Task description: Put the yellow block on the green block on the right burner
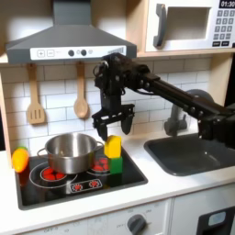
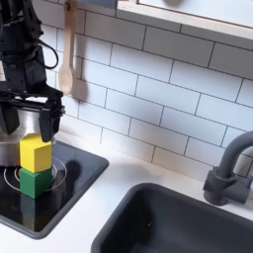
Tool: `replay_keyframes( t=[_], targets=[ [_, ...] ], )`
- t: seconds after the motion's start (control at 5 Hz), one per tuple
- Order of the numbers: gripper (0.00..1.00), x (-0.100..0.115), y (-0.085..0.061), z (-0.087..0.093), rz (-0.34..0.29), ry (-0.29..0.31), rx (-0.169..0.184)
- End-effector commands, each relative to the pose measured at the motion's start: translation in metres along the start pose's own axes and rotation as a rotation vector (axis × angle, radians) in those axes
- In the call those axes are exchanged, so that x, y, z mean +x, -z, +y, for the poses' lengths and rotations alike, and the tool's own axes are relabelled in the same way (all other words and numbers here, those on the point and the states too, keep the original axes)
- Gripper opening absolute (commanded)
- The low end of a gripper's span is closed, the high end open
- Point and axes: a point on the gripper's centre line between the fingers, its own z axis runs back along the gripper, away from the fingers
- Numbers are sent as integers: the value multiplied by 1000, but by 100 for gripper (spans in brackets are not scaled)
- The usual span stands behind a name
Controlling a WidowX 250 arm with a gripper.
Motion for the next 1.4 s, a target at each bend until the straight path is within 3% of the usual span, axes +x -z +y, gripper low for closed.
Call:
replay_keyframes(
  t=[0.0, 0.2, 0.4, 0.8, 1.2],
  targets=[
    [100, -16, -11, -13, -13, 50, -25],
    [100, -28, -11, -19, -22, 78, -54],
    [100, -44, -6, -21, -68, 93, -35],
    [100, -79, 10, -29, -66, 158, 76],
    [100, -96, 20, -35, -64, 198, 116]
  ],
)
